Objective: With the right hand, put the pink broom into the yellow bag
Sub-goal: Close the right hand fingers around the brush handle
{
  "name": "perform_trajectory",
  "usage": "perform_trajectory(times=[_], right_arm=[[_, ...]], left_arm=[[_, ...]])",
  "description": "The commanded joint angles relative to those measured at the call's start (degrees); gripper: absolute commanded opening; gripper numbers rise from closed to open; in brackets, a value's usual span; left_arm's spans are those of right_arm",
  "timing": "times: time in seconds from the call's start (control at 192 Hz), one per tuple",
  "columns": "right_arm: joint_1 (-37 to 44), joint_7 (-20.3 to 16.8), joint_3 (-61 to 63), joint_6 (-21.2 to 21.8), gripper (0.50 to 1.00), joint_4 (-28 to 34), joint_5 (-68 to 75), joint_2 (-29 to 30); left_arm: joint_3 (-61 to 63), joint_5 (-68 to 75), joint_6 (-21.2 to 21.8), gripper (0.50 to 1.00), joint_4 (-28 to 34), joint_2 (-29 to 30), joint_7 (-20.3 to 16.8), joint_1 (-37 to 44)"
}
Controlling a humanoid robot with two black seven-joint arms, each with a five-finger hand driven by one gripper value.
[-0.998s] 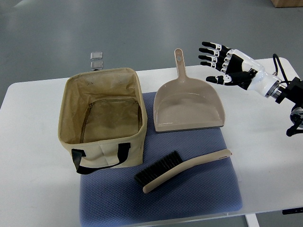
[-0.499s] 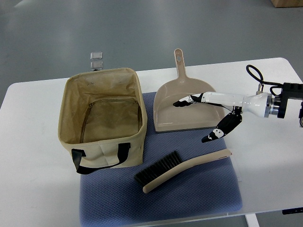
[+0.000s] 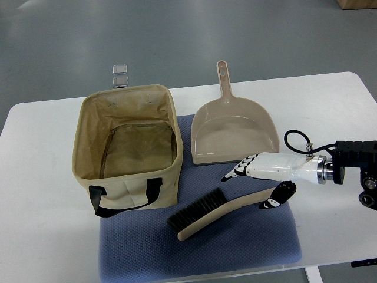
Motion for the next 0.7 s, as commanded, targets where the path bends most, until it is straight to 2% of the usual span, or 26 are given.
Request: perform_trajectory(times=[0.0, 0.301, 0.442, 0.499, 0.582, 0.629, 0.697], right_arm=[[-0.1, -0.7, -0.6, -0.6, 0.825, -0.2, -2.0, 0.0], [-0.5, -1.7, -1.4, -0.8, 0.776, -0.7, -5.7, 0.5], [-0.6, -3.2, -1.8, -2.6, 0.756, -1.5, -7.3, 0.7], [-0.6, -3.2, -1.9, -2.7, 0.731, -1.8, -7.9, 0.7], [-0.7, -3.2, -1.9, -2.7, 0.721, -2.1, -8.4, 0.8], [-0.7, -3.2, -2.2, -2.9, 0.693, -2.3, -8.6, 1.0], [-0.6, -3.3, -2.5, -3.3, 0.684, -2.5, -8.7, 1.1]], left_arm=[[0.0, 0.0, 0.0, 1.000, 0.0, 0.0, 0.0, 0.0], [0.0, 0.0, 0.0, 1.000, 0.1, 0.0, 0.0, 0.0], [0.0, 0.0, 0.0, 1.000, 0.0, 0.0, 0.1, 0.0], [0.0, 0.0, 0.0, 1.000, 0.0, 0.0, 0.0, 0.0], [0.0, 0.0, 0.0, 1.000, 0.0, 0.0, 0.0, 0.0], [0.0, 0.0, 0.0, 1.000, 0.0, 0.0, 0.0, 0.0], [0.0, 0.0, 0.0, 1.000, 0.0, 0.0, 0.0, 0.0]])
